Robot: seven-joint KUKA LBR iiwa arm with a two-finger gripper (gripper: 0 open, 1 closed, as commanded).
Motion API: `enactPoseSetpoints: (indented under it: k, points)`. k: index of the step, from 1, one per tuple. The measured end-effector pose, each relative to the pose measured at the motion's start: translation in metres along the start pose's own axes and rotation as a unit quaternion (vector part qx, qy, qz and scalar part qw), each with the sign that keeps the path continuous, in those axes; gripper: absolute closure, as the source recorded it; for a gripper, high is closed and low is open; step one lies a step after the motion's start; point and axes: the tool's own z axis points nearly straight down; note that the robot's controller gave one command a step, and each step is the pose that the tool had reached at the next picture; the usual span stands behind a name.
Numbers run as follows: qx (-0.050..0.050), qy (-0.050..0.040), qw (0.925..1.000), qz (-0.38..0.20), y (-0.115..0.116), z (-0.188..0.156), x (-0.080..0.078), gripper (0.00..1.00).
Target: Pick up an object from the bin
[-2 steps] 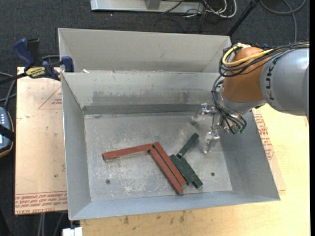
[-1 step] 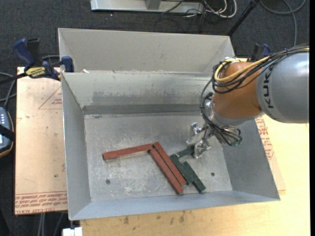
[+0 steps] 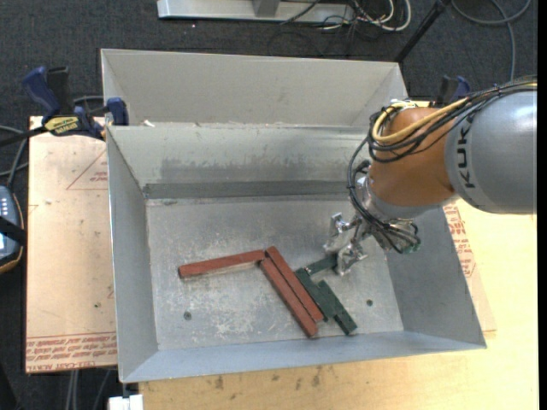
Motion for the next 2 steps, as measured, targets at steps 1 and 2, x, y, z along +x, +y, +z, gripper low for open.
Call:
enactPoseSetpoints:
  k: [1, 2]
  points:
    - [-0.008, 0.0121, 0.9999, -0.004, 0.010, -0.041, 0.005, 1.00]
    - [-0.006, 0.0091, 0.9999, 0.009, -0.011, -0.170, 0.008, 1.00]
